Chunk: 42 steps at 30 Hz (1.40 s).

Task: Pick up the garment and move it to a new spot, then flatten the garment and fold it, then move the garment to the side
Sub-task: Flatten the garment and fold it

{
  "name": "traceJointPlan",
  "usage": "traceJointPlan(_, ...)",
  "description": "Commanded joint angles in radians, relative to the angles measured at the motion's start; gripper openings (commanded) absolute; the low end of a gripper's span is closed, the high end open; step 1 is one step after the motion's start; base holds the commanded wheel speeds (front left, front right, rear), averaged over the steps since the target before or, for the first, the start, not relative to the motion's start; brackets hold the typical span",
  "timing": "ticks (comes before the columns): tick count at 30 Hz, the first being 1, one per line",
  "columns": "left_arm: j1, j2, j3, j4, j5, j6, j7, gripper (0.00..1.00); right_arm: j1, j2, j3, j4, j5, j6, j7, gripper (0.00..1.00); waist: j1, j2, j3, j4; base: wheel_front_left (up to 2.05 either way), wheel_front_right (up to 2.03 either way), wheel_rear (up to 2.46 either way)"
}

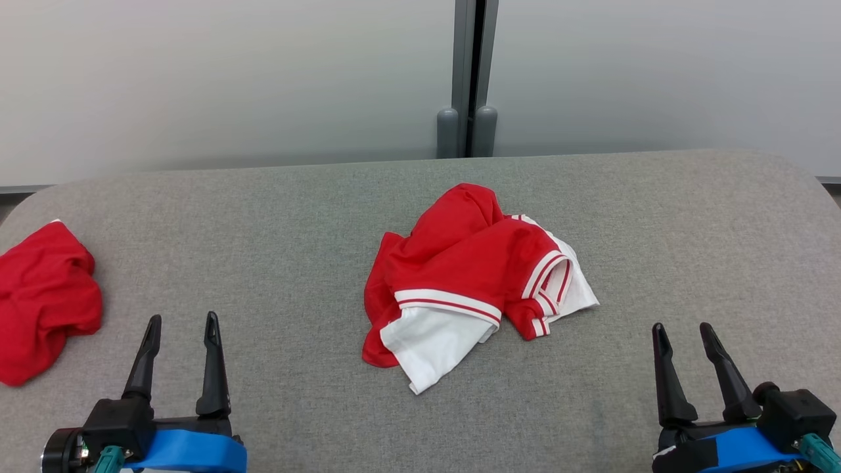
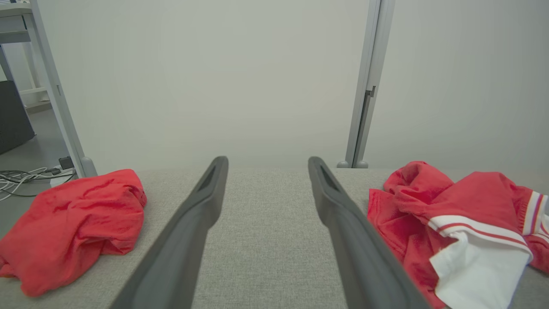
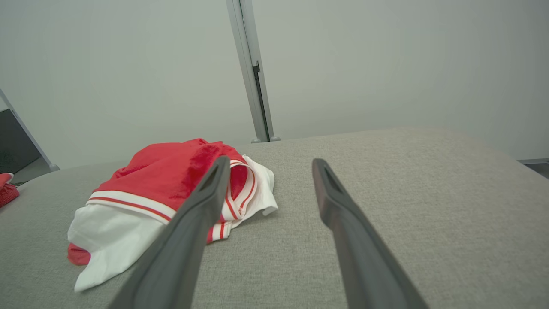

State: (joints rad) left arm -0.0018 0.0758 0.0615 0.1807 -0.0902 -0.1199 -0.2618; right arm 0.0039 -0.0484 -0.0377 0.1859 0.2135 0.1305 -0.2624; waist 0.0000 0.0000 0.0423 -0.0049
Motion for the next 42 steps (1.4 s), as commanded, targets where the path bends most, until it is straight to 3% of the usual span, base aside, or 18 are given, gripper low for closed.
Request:
traceJointPlan(1, -0.016, -0.001, 0.007, -0.001, 0.003, -0.003, -0.005, 1.0, -0.007, -0.004, -0.002, 0.004, 0.0, 0.0, -0.004, 1.0, 0.0, 0.0, 0.001, 0.001, 0.0, 0.0, 0.0)
traceJointPlan(8, -0.031, -0.006, -0.003, -0.009, 0.006, -0.006, -0.005, 1.0, -0.074, -0.004, 0.0, 0.022, -0.035, 0.0, -0.004, 1.0, 0.0, 0.0, 0.013, 0.016, 0.0, 0.0, 0.0)
traceJointPlan(15, -0.061, -0.014, -0.026, -0.012, -0.002, -0.01, -0.005, 1.0, -0.284, -0.006, 0.01, 0.091, -0.117, 0.0, -0.004, 1.0, 0.0, 0.0, 0.049, 0.051, 0.0, 0.0, 0.0)
traceJointPlan(28, -0.148, -0.023, -0.058, -0.035, -0.023, -0.013, -0.005, 1.0, -0.611, -0.085, -0.04, 0.523, -0.191, 0.0, 0.006, 1.0, 0.0, 0.0, 0.179, 0.143, 0.0, 0.0, 0.0)
traceJointPlan(36, -0.17, -0.025, -0.066, -0.026, -0.027, -0.013, -0.005, 1.0, -0.64, -0.081, -0.056, 0.815, -0.213, 0.0, 0.001, 1.0, 0.0, 0.0, 0.195, 0.169, 0.0, 0.0, 0.0)
traceJointPlan(42, -0.163, -0.025, -0.063, -0.024, -0.022, -0.013, -0.005, 1.0, -0.636, -0.058, -0.038, 0.942, -0.217, 0.0, 0.0, 1.0, 0.0, 0.0, 0.183, 0.163, 0.0, 0.0, 0.0)
